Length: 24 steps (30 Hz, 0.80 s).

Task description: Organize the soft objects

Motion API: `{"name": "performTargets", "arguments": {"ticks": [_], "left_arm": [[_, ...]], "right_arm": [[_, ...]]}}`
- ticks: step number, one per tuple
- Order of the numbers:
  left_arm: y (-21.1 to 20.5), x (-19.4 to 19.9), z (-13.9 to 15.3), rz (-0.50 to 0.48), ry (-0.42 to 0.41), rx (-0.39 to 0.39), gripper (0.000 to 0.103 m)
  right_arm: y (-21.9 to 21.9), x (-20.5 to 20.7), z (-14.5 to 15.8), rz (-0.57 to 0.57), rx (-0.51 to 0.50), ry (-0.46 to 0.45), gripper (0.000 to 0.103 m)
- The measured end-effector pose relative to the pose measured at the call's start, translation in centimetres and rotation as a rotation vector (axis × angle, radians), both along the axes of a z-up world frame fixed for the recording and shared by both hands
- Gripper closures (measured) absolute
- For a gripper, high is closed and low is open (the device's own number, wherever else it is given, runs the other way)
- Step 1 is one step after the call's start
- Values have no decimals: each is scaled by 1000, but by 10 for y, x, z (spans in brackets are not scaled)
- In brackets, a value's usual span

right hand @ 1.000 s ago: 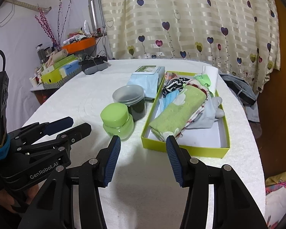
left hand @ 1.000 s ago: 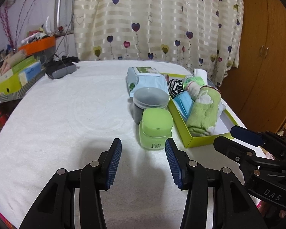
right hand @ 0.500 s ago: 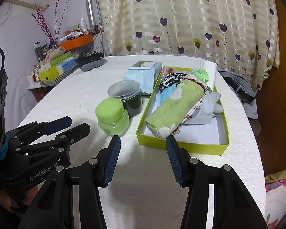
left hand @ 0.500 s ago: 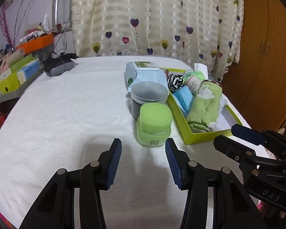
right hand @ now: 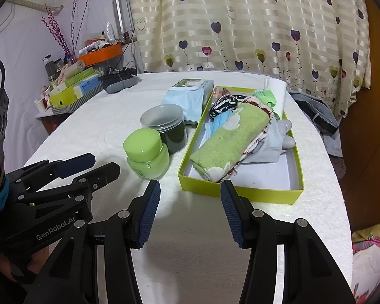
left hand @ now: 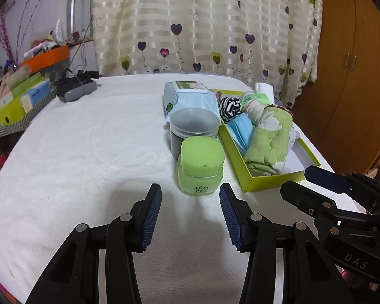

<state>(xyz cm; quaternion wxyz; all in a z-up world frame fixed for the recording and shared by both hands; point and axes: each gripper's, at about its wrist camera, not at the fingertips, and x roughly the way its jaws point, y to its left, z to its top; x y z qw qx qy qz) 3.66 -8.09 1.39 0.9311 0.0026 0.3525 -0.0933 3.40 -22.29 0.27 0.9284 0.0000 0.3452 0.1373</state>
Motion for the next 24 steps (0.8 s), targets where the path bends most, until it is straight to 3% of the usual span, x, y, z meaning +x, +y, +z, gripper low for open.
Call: {"name": "performTargets", "arguments": {"ticks": [8, 24], "left_arm": [[-8, 2, -1, -10, 7, 35, 56], [-10, 2, -3, -27, 12, 30, 56]], "right_arm": [[-1, 0, -1, 0, 2, 2, 52], [-1, 1, -1, 1, 1, 1, 52]]}}
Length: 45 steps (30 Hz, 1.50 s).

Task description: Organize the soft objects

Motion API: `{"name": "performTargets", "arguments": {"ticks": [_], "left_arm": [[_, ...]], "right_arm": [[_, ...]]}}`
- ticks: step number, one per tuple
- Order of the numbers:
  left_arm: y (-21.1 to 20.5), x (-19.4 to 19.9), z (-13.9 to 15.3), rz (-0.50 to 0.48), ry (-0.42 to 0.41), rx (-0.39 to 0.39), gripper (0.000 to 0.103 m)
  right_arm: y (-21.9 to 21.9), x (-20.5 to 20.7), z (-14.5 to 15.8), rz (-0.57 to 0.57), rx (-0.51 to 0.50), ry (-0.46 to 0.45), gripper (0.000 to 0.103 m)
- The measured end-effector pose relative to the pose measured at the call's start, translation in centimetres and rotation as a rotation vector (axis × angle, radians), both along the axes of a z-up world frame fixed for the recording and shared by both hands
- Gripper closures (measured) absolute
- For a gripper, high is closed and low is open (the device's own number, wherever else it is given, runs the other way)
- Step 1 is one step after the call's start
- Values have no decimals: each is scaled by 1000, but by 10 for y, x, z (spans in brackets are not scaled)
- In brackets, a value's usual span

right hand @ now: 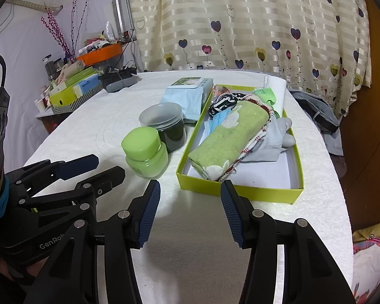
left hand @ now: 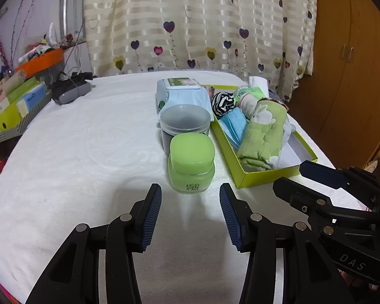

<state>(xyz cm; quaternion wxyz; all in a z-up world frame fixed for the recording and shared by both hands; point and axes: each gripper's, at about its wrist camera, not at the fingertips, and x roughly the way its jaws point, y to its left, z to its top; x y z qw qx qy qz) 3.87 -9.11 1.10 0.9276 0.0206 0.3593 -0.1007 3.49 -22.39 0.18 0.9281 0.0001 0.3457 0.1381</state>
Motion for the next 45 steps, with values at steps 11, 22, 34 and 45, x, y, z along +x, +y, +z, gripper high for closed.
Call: {"name": "performTargets", "arguments": {"ticks": [11, 22, 34, 45], "left_arm": [[0, 0, 0, 0, 0, 0, 56], [0, -1, 0, 4, 0, 3, 56], [-2, -1, -3, 0, 0, 8, 56], [-4, 0, -4, -7, 4, 11, 56]], "right_arm": [[0, 0, 0, 0, 0, 1, 52], [0, 0, 0, 1, 1, 2, 52], [-1, 0, -2, 1, 1, 2, 52], [-2, 0, -4, 1, 2, 3, 52]]}}
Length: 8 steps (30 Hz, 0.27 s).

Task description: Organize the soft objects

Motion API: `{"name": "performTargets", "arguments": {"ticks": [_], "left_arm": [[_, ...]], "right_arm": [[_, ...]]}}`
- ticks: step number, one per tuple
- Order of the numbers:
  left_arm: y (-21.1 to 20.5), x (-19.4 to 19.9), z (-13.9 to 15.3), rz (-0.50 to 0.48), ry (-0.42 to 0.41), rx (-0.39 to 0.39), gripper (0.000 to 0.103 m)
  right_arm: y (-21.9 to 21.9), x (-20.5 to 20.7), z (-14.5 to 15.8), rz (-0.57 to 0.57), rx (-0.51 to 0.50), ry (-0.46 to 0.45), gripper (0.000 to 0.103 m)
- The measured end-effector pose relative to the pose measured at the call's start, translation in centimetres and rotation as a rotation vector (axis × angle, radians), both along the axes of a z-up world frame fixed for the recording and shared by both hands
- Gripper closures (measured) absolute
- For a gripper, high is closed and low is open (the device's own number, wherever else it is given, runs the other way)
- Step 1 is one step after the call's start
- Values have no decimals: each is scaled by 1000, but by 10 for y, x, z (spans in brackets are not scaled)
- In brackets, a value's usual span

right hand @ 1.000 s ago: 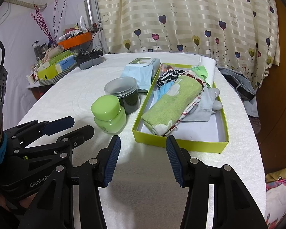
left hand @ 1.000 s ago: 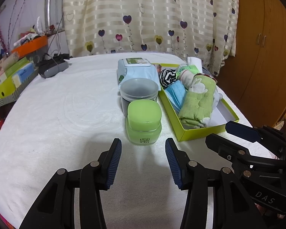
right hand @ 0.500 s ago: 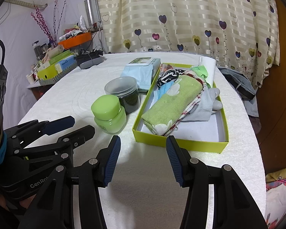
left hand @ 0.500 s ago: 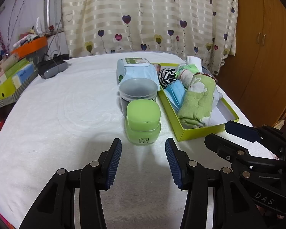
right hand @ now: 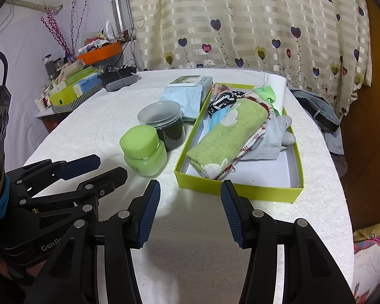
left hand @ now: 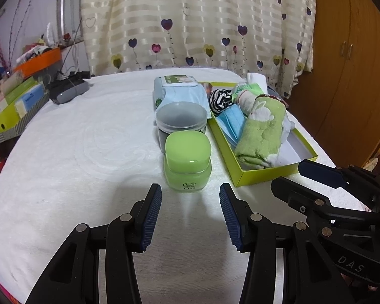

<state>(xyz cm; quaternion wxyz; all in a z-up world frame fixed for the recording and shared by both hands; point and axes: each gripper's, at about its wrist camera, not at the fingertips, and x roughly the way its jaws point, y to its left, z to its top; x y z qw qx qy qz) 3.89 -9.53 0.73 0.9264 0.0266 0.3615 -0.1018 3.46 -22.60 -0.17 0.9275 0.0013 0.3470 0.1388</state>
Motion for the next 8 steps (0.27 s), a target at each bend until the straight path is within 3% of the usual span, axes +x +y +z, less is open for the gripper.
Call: {"name": "performTargets", "arguments": {"ticks": [8], "left_arm": [[-2, -1, 0, -10, -3, 0, 56]], "right_arm": [[-1, -2, -3, -2, 0, 0, 52]]}}
